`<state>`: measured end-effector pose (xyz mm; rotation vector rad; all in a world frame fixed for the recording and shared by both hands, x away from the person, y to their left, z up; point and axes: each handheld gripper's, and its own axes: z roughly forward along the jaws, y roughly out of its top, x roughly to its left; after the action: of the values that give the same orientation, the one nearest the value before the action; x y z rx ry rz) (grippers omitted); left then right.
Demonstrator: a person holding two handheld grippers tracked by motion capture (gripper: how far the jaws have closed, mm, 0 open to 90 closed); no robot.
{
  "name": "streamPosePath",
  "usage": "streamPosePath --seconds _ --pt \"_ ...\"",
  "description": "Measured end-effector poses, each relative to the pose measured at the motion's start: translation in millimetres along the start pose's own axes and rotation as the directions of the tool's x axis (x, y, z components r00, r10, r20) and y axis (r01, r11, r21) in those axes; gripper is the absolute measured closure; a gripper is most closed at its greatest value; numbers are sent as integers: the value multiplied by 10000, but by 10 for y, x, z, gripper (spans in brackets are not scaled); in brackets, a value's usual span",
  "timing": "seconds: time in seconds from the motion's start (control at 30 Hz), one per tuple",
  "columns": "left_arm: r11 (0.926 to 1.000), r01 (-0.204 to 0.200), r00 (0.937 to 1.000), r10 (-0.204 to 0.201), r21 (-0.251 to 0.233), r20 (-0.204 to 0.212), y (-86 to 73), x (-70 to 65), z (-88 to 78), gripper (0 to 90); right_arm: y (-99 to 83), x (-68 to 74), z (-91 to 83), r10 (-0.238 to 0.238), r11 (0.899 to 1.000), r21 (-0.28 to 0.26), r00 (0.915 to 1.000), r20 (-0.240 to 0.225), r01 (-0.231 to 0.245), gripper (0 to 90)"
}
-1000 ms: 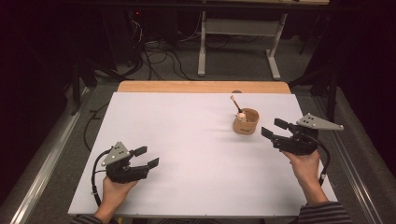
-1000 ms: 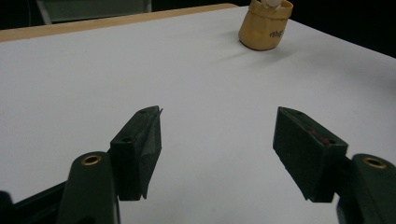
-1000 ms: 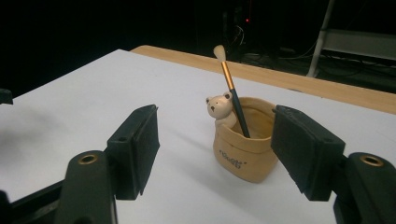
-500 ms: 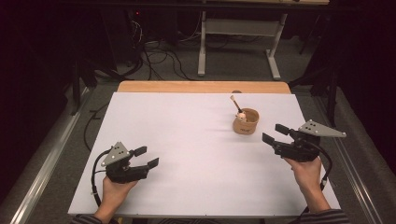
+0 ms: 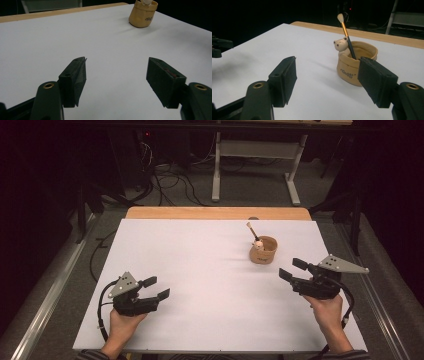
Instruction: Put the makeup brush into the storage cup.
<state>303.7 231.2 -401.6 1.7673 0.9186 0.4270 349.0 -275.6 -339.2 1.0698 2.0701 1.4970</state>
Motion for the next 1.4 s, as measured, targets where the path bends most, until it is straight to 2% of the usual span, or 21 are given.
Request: streamPosePath --seconds 0.63,0.93,1.4 --pt "10000 19 10000 -19 -1 20 -1 0 4 330 -126 111 11 -2 10000 21 9991 -428 3 331" --pt "10000 4 10000 -4 -8 16 -1 -1 0 331 -202 168 40 -78 9997 218 9980 -620 91 330" --pt "10000 69 10000 -69 -35 -2 -1 6 -2 329 -323 210 64 95 9994 336 9967 -803 -68 330"
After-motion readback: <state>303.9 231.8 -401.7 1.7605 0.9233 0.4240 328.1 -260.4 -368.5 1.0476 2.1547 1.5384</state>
